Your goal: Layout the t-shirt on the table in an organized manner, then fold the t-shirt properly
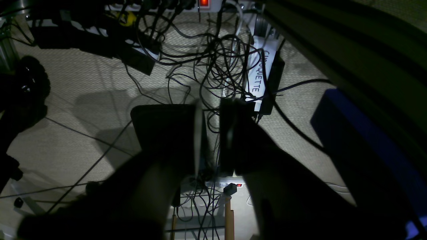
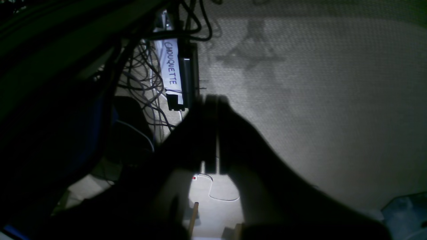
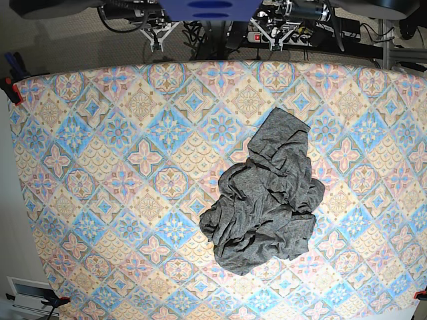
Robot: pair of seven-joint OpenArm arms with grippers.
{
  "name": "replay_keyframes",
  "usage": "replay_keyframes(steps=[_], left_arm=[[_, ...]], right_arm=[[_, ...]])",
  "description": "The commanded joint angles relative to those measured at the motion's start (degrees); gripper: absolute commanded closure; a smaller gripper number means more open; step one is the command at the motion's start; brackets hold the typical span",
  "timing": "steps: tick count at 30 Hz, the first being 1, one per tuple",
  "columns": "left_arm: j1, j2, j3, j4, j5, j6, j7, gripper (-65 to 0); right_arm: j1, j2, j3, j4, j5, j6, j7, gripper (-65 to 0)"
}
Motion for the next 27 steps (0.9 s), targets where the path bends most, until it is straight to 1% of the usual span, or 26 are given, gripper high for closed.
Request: replay_keyframes(steps=[1,27], left_arm=[[0.56,0.1,-0.16,0.1,-0.01,-0.1,0.21,-8.4],[1.53,0.1,-0.08,0.01,0.25,-0.1,0.12,-8.4]], right_arm=[[-0.23,0.16,0.1,-0.12,0.06,0.21,0.03,-0.1],[-0.32,0.34,0.1,-0.12,0.06,0.21,0.03,0.0]])
